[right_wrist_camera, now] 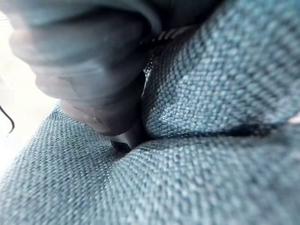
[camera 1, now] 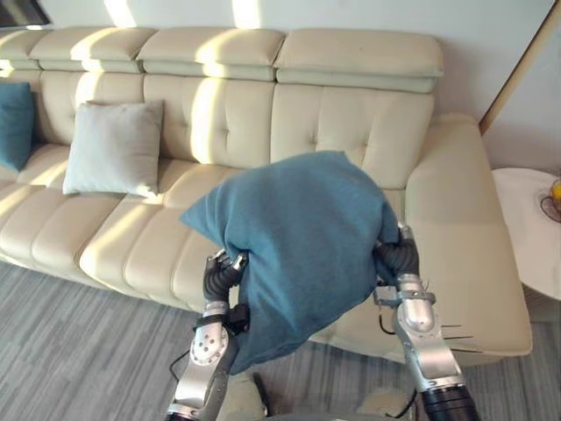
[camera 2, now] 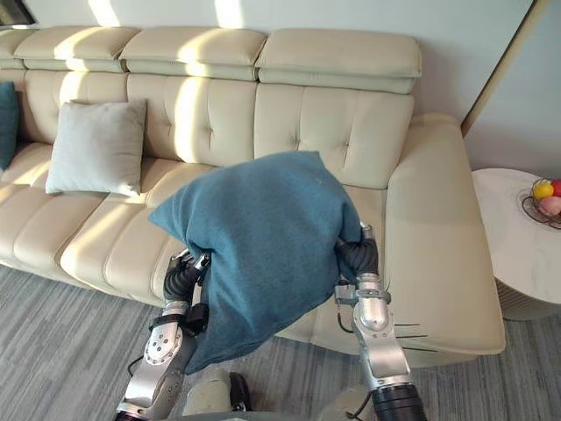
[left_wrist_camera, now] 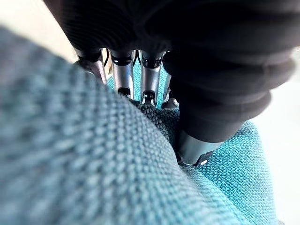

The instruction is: Pick up cushions and gather them together orderly.

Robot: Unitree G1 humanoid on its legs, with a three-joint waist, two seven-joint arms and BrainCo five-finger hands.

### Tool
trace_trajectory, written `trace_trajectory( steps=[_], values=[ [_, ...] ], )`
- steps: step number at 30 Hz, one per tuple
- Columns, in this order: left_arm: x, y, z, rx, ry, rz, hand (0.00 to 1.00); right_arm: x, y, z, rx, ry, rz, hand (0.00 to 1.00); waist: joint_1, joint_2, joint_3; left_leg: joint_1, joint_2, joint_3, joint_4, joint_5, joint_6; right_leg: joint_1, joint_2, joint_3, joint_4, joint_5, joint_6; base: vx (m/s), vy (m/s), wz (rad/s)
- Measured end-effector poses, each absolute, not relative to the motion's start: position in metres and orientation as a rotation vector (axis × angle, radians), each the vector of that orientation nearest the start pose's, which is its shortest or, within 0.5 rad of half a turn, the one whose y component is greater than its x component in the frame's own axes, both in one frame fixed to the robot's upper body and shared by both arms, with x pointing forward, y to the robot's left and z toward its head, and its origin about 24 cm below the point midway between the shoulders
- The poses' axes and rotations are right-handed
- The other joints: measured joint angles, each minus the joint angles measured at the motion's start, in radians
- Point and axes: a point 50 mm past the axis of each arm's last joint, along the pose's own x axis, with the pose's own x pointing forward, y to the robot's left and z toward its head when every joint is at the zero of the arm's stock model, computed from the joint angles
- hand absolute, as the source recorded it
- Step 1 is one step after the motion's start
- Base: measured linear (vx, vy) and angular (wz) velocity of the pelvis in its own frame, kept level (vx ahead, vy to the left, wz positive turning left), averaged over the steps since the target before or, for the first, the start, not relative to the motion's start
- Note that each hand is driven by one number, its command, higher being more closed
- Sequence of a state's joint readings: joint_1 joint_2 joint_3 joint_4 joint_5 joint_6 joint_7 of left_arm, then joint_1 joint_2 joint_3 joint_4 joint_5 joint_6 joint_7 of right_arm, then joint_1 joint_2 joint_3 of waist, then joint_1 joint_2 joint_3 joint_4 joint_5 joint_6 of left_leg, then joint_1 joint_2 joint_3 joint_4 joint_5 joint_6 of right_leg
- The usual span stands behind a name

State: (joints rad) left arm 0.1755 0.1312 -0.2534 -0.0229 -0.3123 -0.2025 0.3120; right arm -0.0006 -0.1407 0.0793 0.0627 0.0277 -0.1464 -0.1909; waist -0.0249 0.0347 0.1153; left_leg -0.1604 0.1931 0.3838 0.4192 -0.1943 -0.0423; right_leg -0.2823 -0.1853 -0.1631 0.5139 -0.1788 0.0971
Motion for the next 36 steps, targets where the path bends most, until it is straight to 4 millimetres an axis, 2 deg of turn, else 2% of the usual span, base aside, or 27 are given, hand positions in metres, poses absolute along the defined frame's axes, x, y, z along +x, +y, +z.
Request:
trace_trajectory(
  steps=[1,2,5,6,11,17,20,22,24,26,27,28,29,30,31,32,35,36],
  values=[
    [0.213,0.135,0.018,-0.216,0.030,0.132,1.00,0.252,-0.173,0.044,-0.143,-0.100,-0.118,1.00,-0.017,0.015,0.003,-0.016,-0.021,-0.030,0.008,0.000,0.001,0.007,0.031,0.022,-0.045,0.003,-0.051,0.22,0.078,0.35],
    [0.213,0.130,0.019,-0.225,0.029,0.121,1.00,0.251,-0.178,0.045,-0.162,-0.099,-0.122,1.00,-0.022,0.030,0.006,-0.024,-0.030,-0.060,0.010,0.000,0.001,0.008,0.041,0.049,-0.048,0.008,-0.044,0.15,0.046,0.29],
    [0.216,0.124,0.018,-0.228,0.037,0.098,1.00,0.244,-0.186,0.037,-0.167,-0.060,-0.137,1.00,-0.015,0.032,0.009,-0.015,-0.036,-0.092,0.000,0.004,-0.006,0.023,0.042,0.051,-0.051,-0.008,-0.041,0.17,-0.019,0.11],
    [0.215,0.123,0.016,-0.225,0.044,0.079,1.00,0.241,-0.190,0.035,-0.166,-0.050,-0.152,1.00,-0.017,0.032,0.009,-0.001,-0.038,-0.106,-0.026,0.014,-0.018,0.040,0.044,0.044,-0.066,-0.008,-0.042,0.11,-0.044,0.22],
    [0.217,0.109,0.018,-0.228,0.044,-0.008,1.00,0.234,-0.204,0.040,-0.164,-0.068,-0.217,1.00,-0.024,0.033,0.009,0.066,-0.067,-0.123,-0.186,0.070,-0.038,0.068,0.043,0.033,-0.109,-0.008,-0.043,0.05,-0.030,0.15],
    [0.216,0.109,0.016,-0.190,0.049,-0.032,1.00,0.232,-0.205,0.039,-0.172,-0.067,-0.238,1.00,-0.040,0.035,0.007,0.118,-0.088,-0.103,-0.277,0.106,-0.045,0.073,0.045,0.063,-0.127,-0.005,-0.046,-0.01,0.003,-0.10],
    [0.216,0.109,0.010,-0.162,0.069,-0.033,1.00,0.230,-0.204,0.036,-0.176,-0.054,-0.240,1.00,-0.046,0.035,0.007,0.078,-0.075,-0.083,-0.185,0.089,-0.038,0.069,0.051,0.091,-0.138,-0.005,-0.045,-0.03,0.000,-0.16],
    [0.215,0.110,0.005,-0.154,0.095,-0.030,1.00,0.225,-0.204,0.031,-0.172,-0.031,-0.244,1.00,-0.044,0.033,0.021,-0.028,-0.026,-0.099,0.104,0.085,-0.034,0.107,0.065,0.108,-0.151,-0.004,-0.045,-0.03,-0.044,-0.20],
    [0.212,0.110,0.000,-0.155,0.119,-0.024,1.00,0.222,-0.205,0.028,-0.173,-0.016,-0.246,1.00,-0.041,0.045,0.023,-0.057,0.003,-0.125,0.226,0.095,-0.033,0.150,0.078,0.117,-0.155,-0.013,-0.053,-0.02,0.049,-0.26],
    [0.213,0.110,0.000,-0.154,0.118,-0.027,1.00,0.223,-0.205,0.029,-0.172,-0.022,-0.249,1.00,-0.042,0.035,0.017,-0.060,0.001,-0.147,0.223,0.107,-0.033,0.158,0.079,0.136,-0.184,-0.016,-0.067,-0.01,0.060,-0.14],
    [0.213,0.109,0.001,-0.152,0.114,-0.030,1.00,0.223,-0.205,0.030,-0.172,-0.025,-0.250,1.00,-0.043,0.036,0.017,-0.063,-0.003,-0.149,0.211,0.084,-0.026,0.156,0.079,0.143,-0.195,-0.012,-0.071,-0.01,0.038,-0.08],
    [0.214,0.109,0.001,-0.138,0.108,-0.038,1.00,0.224,-0.205,0.031,-0.172,-0.028,-0.253,1.00,-0.043,0.036,0.017,-0.058,-0.027,-0.173,0.123,0.042,-0.024,0.153,0.078,0.161,-0.212,0.000,-0.073,0.00,0.053,-0.11],
    [0.213,0.109,0.001,-0.137,0.109,-0.039,1.00,0.224,-0.205,0.031,-0.172,-0.028,-0.256,1.00,-0.042,0.036,0.017,-0.051,-0.050,-0.210,0.031,0.035,-0.031,0.153,0.078,0.168,-0.228,0.009,-0.064,0.01,0.102,-0.34],
    [0.212,0.108,0.000,-0.139,0.116,-0.038,1.00,0.224,-0.205,0.030,-0.175,-0.026,-0.256,1.00,-0.037,0.048,0.014,-0.015,-0.063,-0.247,-0.124,0.069,-0.060,0.153,0.088,0.182,-0.241,0.018,-0.052,0.04,0.116,-0.43],
    [0.212,0.108,-0.001,-0.138,0.118,-0.039,1.00,0.223,-0.206,0.030,-0.180,-0.025,-0.255,1.00,-0.034,0.063,0.013,0.000,-0.059,-0.252,-0.180,0.098,-0.081,0.154,0.104,0.192,-0.242,0.018,-0.047,0.07,0.161,-0.68],
    [0.211,0.112,-0.004,-0.114,0.132,-0.040,1.00,0.223,-0.204,0.024,-0.169,0.002,-0.256,1.00,-0.022,0.053,0.007,0.021,-0.061,-0.231,-0.197,0.122,-0.065,0.155,0.106,0.225,-0.245,0.026,-0.029,0.12,0.144,-0.57],
    [0.212,0.115,-0.004,-0.070,0.126,-0.052,1.00,0.222,-0.201,0.023,-0.192,0.009,-0.254,1.00,-0.031,0.020,-0.005,0.034,-0.106,-0.184,-0.246,0.126,-0.043,0.154,0.063,0.261,-0.306,0.058,0.014,0.13,0.146,-0.32],
    [0.212,0.116,-0.003,-0.061,0.124,-0.054,1.00,0.222,-0.201,0.023,-0.193,0.010,-0.254,1.00,-0.032,0.019,-0.006,0.035,-0.113,-0.177,-0.252,0.128,-0.040,0.154,0.057,0.268,-0.316,0.063,0.020,0.12,0.176,-0.26]
  ],
)
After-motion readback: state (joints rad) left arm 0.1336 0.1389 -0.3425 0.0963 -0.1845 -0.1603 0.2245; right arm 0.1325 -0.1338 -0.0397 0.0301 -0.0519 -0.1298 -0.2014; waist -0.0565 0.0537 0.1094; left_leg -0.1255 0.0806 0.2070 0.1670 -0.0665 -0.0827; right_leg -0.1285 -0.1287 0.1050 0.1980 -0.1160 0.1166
